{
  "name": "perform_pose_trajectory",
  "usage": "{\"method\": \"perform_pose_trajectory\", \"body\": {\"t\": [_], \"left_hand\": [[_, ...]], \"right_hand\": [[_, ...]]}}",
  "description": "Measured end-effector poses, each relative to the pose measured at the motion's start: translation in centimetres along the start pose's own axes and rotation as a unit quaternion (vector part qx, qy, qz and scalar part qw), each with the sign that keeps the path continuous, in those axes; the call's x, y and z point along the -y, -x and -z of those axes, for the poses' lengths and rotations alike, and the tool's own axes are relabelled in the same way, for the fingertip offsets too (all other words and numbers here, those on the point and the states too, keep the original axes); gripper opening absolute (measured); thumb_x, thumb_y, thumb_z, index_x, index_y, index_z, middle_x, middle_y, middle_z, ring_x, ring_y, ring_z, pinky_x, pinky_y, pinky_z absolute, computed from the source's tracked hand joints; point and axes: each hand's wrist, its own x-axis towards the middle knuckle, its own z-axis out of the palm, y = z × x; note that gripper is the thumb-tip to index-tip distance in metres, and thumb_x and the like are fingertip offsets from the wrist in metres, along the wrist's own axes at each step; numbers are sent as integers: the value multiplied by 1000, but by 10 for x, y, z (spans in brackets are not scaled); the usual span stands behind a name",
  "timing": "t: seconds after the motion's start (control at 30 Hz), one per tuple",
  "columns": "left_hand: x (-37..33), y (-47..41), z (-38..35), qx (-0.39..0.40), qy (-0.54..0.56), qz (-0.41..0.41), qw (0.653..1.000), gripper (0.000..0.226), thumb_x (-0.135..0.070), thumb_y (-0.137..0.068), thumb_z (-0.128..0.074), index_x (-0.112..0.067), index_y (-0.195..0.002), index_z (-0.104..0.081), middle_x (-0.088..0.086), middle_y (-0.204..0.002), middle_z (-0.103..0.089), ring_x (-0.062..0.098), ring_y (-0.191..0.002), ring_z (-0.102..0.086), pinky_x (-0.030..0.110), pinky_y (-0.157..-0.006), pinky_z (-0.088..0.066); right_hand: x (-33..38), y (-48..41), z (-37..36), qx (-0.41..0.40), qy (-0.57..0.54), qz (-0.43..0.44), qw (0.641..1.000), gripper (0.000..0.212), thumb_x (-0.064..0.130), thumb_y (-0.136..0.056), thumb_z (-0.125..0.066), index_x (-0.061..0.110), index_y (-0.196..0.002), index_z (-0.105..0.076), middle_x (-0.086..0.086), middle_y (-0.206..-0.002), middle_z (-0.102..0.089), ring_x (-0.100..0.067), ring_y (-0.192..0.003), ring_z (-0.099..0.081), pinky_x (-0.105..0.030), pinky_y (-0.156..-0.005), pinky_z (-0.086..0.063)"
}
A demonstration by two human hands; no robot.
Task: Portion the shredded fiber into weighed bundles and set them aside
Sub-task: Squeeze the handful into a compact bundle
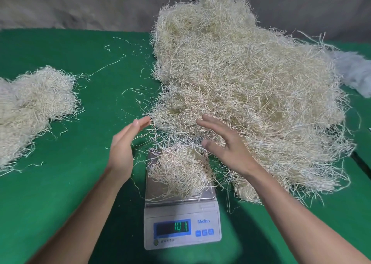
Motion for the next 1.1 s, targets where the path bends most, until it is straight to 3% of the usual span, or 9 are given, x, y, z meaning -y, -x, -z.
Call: {"method": "perform_pose_trajectory", "body": {"t": [0.33, 0.7, 0.77, 0.83, 0.9, 1.0, 1.07, 1.1], "left_hand": [[2, 2, -2, -13, 3, 17, 1000, 37, -47, -86, -42, -29, -107, -66, -10, -116, -67, 7, -117, -56, 42, -114, -26], [-1, 5, -5, -21, 1, 28, 999, 36, -46, -86, -42, -28, -108, -65, -11, -113, -68, 4, -112, -58, 24, -101, -33], [1, 6, -5, -18, -25, 36, 999, 29, -43, -94, -42, -31, -108, -64, -14, -113, -67, 2, -111, -58, 24, -100, -33], [6, 8, -6, -1, -79, 65, 995, 24, -37, -98, -42, -35, -104, -64, -19, -113, -63, -1, -108, -55, 25, -98, -31], [16, 12, -10, 25, -135, 105, 985, 22, -34, -97, -46, -33, -96, -67, -18, -102, -62, -3, -93, -54, 21, -85, -33], [28, 22, -15, 75, -227, 94, 967, 34, -25, -94, -52, -3, -71, -63, 8, -70, -51, 6, -61, -48, 14, -61, -35], [35, 28, -18, 94, -276, 65, 954, 32, -16, -91, -58, -7, -60, -59, -1, -57, -46, -8, -51, -45, 10, -57, -36], [37, 29, -17, 84, -303, 53, 948, 24, -16, -89, -61, -13, -65, -66, -12, -62, -50, -14, -58, -49, 7, -63, -39]], "right_hand": [[-3, 0, -3, 13, 6, 3, 1000, 48, 41, -82, -53, 46, -128, -41, 15, -151, -29, -6, -140, -21, -55, -116, -13], [-8, -2, -5, 20, 0, 21, 1000, 50, 40, -82, -54, 48, -129, -39, 17, -150, -28, -5, -140, -21, -53, -115, -14], [-13, -3, -7, 39, 20, 31, 999, 59, 45, -81, -57, 51, -134, -32, 15, -154, -22, -6, -142, -16, -57, -115, -14], [-19, -2, -14, 87, 79, 55, 992, 80, 59, -75, -59, 57, -140, -14, 14, -158, -3, -8, -145, -3, -59, -114, -12], [-29, 2, -29, 136, 150, 78, 976, 101, 69, -65, -62, 59, -141, 3, 13, -156, 19, -13, -145, 12, -59, -114, -6], [-47, 9, -55, 179, 210, 91, 957, 109, 67, -61, -66, 58, -141, 8, 7, -153, 32, -22, -143, 22, -59, -113, 1], [-59, 12, -67, 180, 245, 98, 948, 104, 61, -67, -69, 57, -142, 4, 2, -155, 27, -26, -144, 16, -55, -114, 4], [-62, 13, -72, 171, 260, 99, 945, 99, 54, -72, -71, 55, -144, -3, 0, -157, 20, -27, -145, 9, -51, -114, 1]]}}
